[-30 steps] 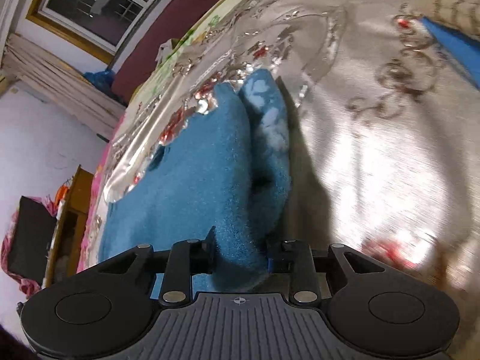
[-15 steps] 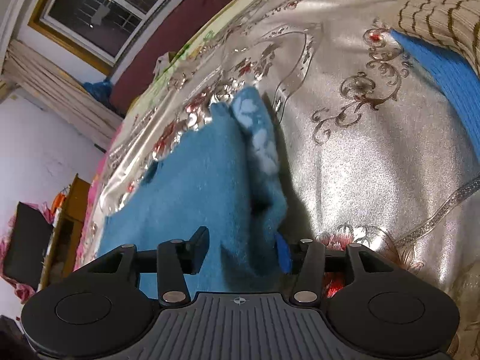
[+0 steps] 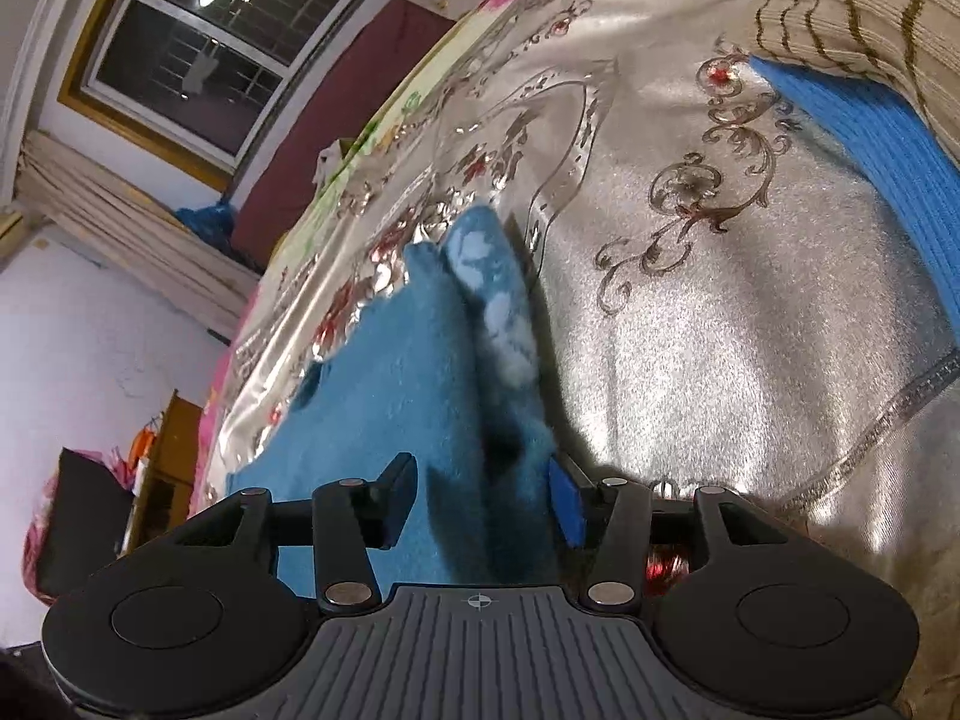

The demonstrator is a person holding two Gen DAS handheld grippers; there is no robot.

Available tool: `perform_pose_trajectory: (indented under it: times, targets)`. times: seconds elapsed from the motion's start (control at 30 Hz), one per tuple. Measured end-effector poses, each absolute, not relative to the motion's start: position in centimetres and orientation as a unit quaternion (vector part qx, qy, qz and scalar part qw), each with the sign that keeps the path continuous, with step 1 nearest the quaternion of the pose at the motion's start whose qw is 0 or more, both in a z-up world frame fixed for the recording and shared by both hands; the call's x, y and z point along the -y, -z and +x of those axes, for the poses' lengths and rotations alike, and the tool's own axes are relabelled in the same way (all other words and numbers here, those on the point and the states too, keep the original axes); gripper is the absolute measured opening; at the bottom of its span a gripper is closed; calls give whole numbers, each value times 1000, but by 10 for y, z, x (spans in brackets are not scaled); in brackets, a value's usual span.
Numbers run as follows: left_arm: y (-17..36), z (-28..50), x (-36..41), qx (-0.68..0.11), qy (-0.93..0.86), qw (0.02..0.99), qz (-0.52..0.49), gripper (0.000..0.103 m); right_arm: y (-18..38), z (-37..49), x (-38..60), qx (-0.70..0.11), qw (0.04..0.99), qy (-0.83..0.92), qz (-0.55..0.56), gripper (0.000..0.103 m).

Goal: Fold small clothes

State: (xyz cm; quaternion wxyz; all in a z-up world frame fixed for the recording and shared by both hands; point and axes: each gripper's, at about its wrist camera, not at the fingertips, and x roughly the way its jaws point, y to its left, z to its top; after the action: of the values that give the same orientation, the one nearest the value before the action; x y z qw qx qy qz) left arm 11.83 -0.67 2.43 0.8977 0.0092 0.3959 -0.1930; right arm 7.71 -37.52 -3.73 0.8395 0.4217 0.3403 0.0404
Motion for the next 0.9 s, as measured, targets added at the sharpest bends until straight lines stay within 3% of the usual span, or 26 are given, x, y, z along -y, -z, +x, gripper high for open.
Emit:
perform_pose_trajectory:
  times: [0.2,0.9]
  targets:
    - [-7,120,33,-404,212,888,48,28,40,87,371,-345,842,-40,412,55]
    - [1,115,39,-400,246,882,39,29,55,135,378,-357,840,-50,405,53]
